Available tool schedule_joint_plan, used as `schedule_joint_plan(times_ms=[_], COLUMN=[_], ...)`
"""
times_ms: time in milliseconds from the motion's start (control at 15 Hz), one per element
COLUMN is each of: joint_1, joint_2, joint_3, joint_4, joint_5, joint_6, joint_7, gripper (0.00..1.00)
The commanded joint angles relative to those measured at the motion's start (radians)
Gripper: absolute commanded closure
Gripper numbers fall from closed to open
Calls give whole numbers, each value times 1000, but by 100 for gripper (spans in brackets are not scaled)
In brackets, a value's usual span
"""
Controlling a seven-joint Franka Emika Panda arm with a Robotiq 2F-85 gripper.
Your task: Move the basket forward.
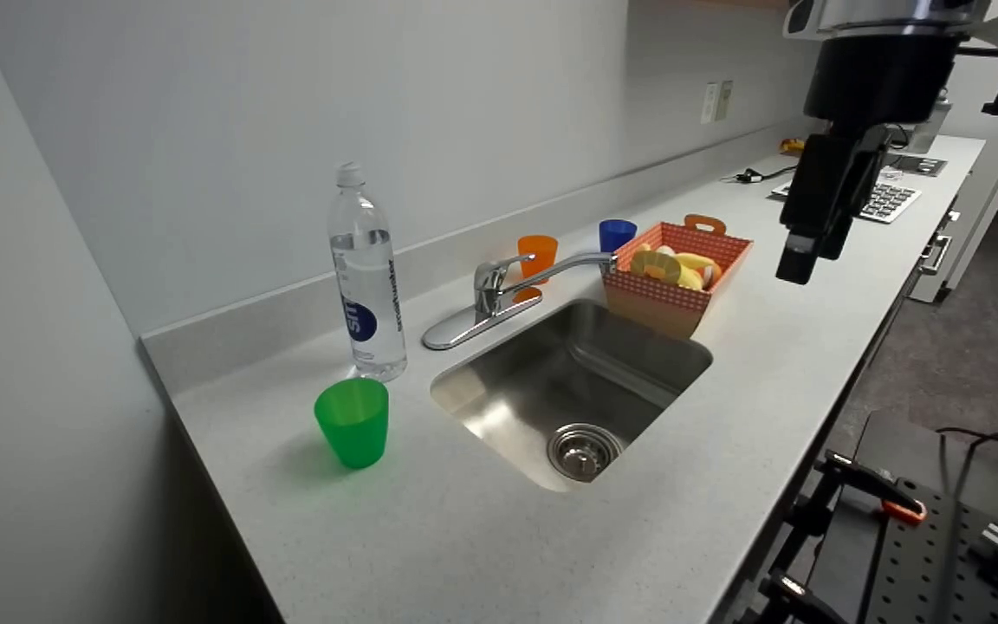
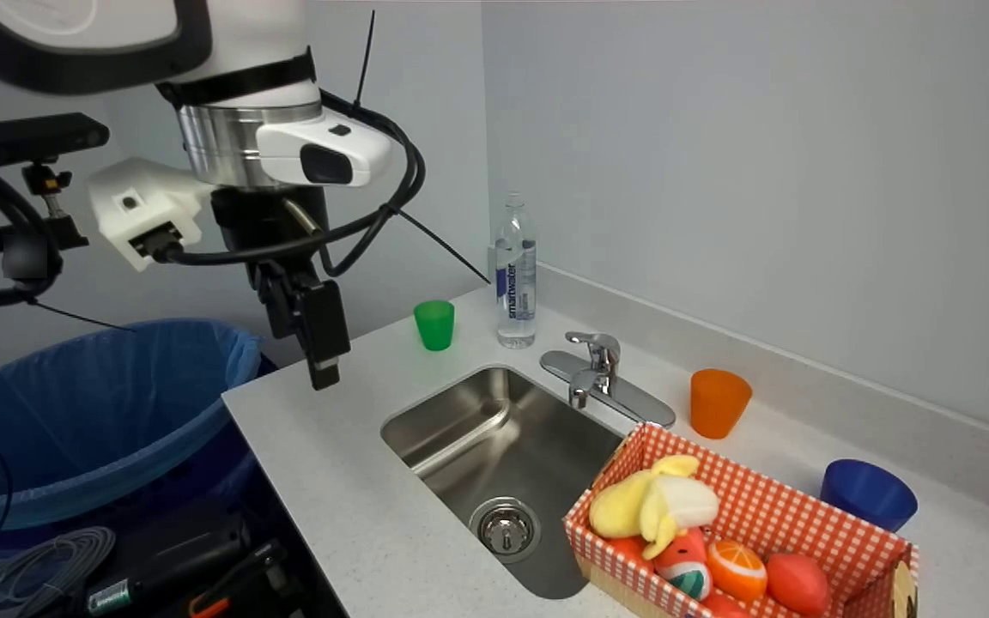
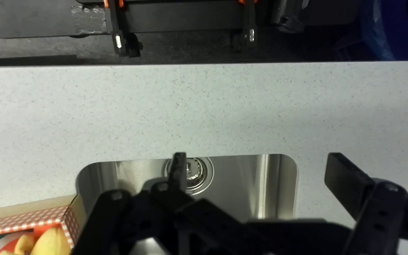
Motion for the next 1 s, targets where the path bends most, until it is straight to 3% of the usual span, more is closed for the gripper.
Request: schedule_joint_plan(times_ms=[0, 533, 933], joint_1=[-43, -188, -261], joint_2=[66, 272, 437], joint_3=[-6, -85, -104], joint_4=[30, 136, 206], joint_5=[-31, -129, -181], joint_6=[43, 201, 327], joint_7=[25, 51, 146], gripper=[0, 0, 0])
